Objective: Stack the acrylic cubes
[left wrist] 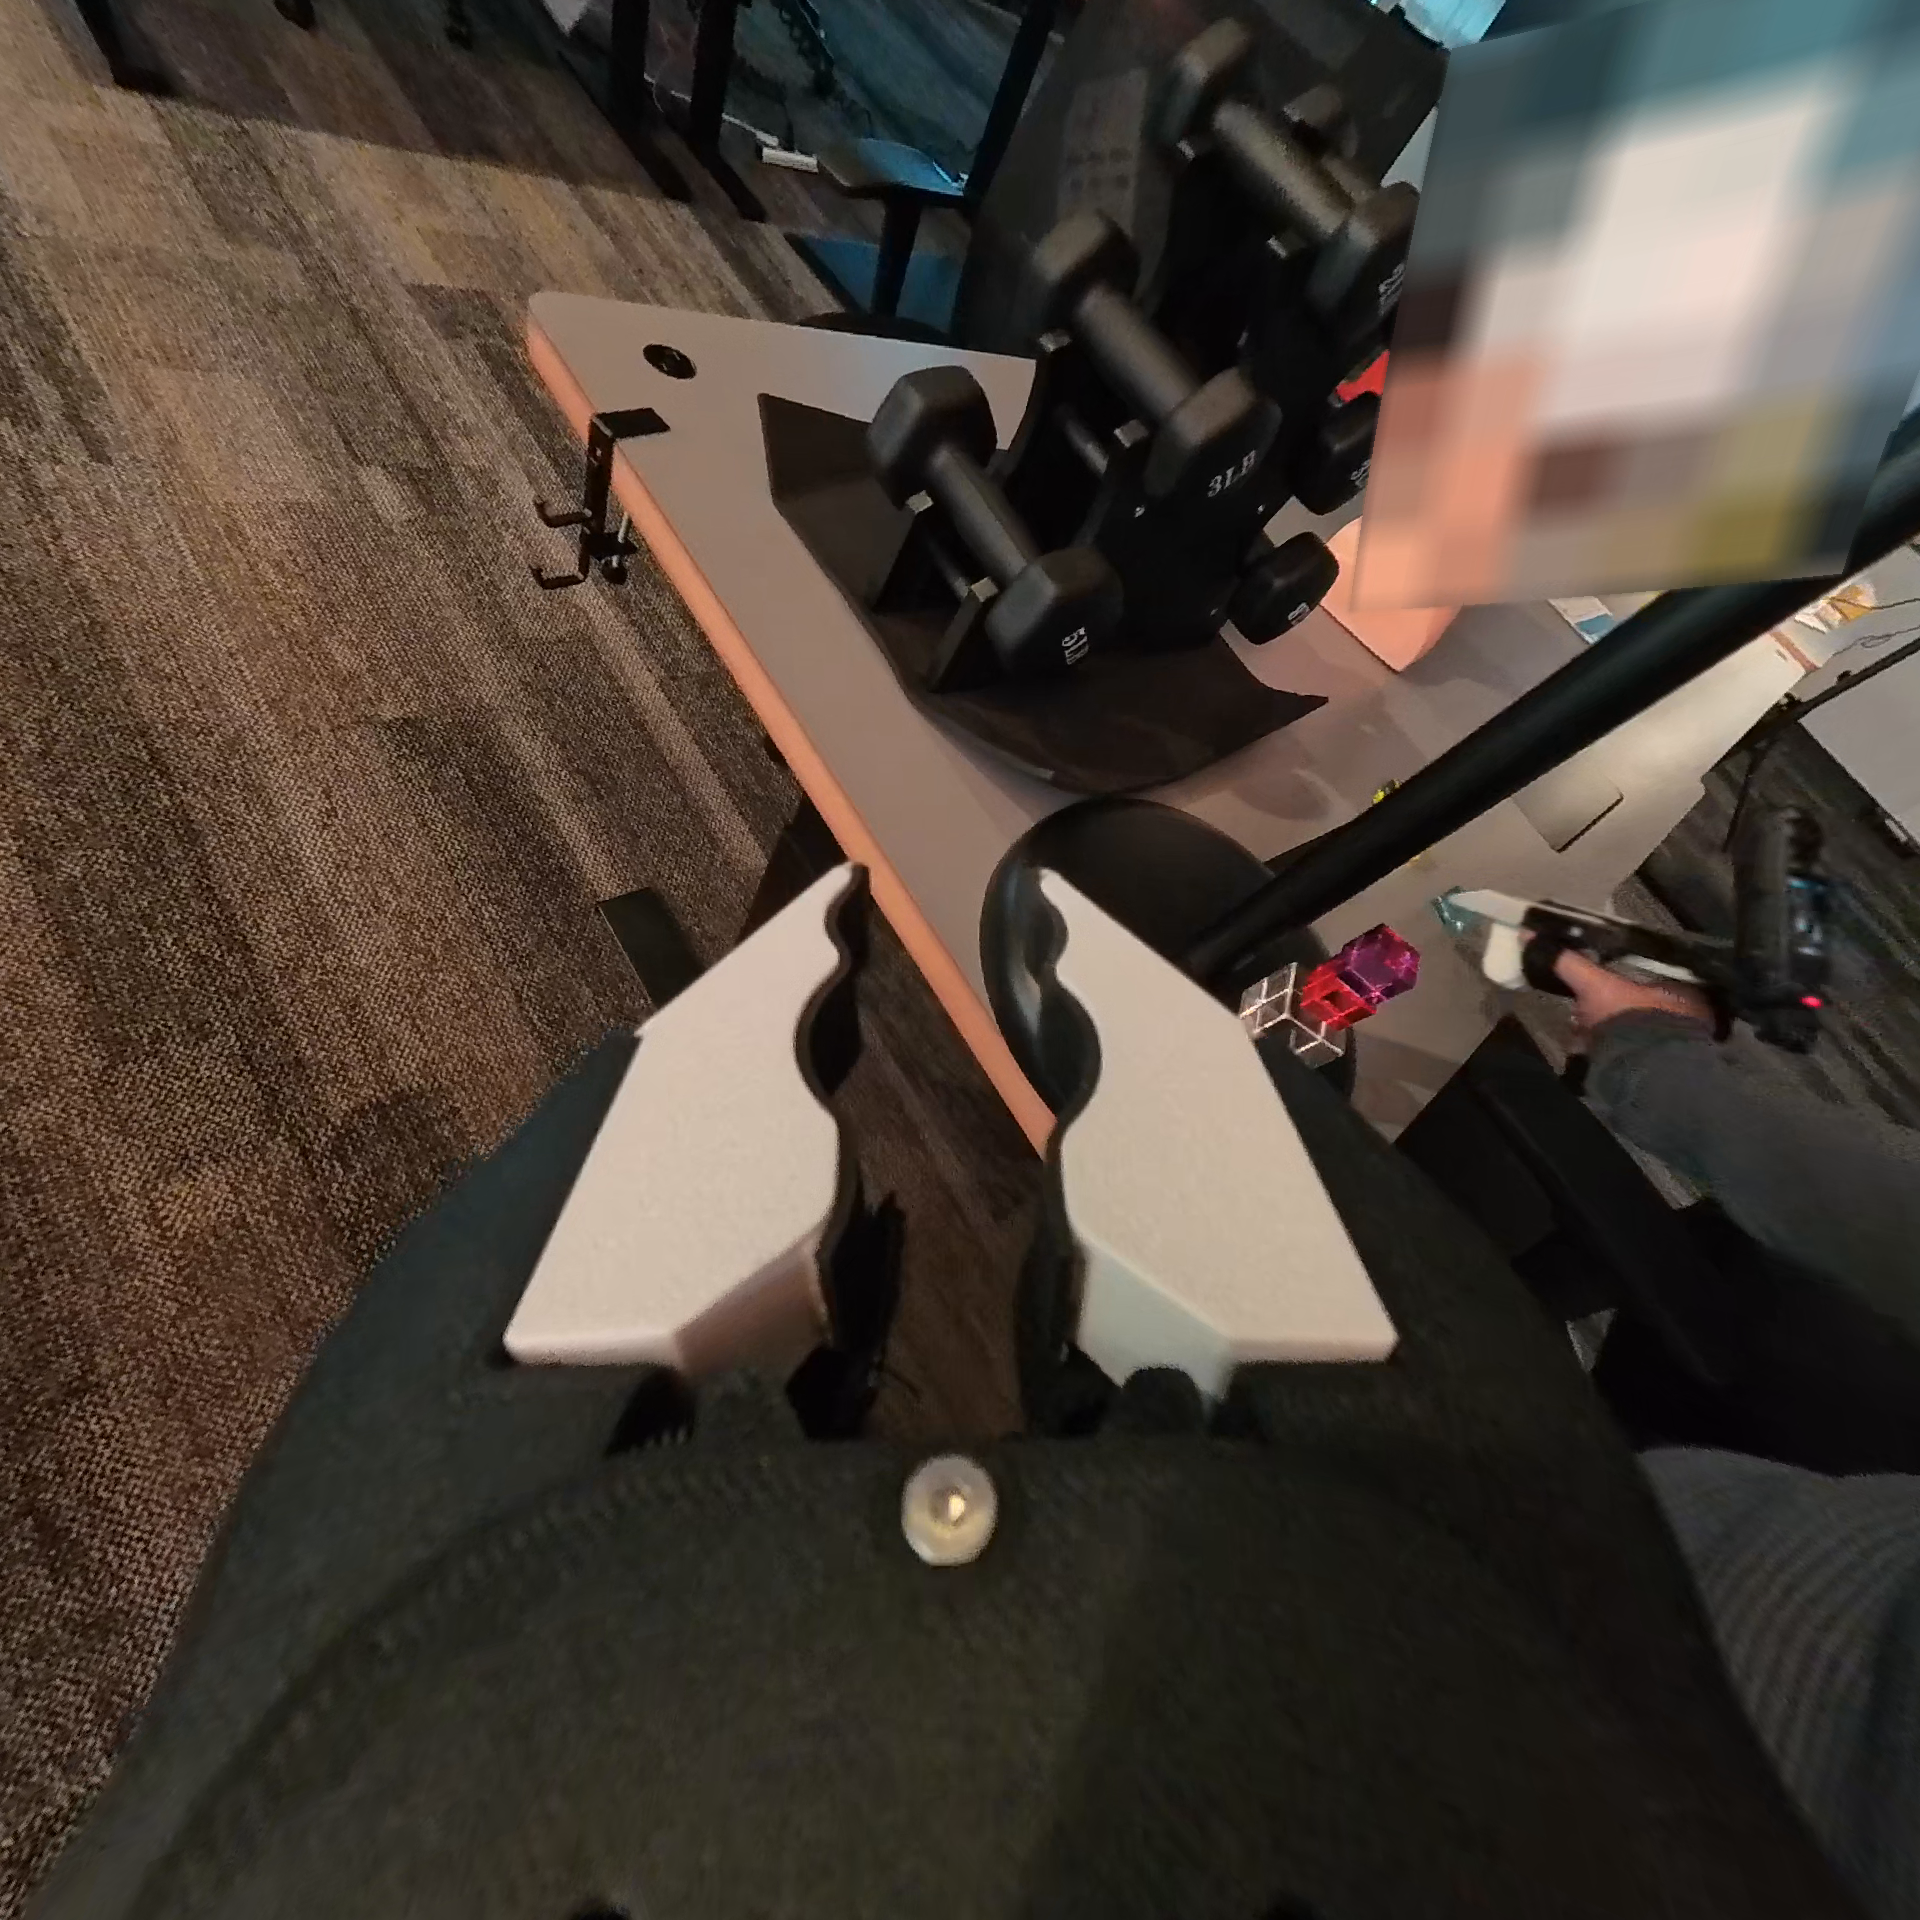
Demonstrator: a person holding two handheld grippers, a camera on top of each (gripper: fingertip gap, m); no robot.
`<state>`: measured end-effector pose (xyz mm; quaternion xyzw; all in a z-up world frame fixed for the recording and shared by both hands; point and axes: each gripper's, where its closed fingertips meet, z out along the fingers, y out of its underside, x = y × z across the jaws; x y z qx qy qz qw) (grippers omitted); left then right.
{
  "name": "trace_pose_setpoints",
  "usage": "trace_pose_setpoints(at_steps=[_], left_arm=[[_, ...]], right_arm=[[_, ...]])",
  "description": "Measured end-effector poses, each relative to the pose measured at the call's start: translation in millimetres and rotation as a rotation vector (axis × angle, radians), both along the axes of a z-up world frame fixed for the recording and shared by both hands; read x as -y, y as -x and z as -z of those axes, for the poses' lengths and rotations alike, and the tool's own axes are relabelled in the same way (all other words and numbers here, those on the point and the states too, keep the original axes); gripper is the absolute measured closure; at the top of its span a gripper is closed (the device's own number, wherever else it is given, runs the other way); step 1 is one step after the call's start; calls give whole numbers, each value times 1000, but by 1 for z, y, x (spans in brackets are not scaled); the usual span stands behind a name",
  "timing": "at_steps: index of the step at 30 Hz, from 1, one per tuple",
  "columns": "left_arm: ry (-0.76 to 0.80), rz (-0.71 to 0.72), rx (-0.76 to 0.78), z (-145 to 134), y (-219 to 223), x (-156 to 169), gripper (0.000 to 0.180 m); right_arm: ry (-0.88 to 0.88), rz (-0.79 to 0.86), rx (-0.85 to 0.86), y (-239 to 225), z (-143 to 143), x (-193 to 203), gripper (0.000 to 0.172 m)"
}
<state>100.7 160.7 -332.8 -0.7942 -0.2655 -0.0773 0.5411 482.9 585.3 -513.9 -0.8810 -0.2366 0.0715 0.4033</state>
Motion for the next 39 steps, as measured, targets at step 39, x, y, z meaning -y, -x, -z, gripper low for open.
trace_pose_setpoints(at_steps=[39], left_arm=[[-18, 14, 3, 1, -1, -14, 152]], right_arm=[[91, -1058, -21, 183, -94, 234, 147]])
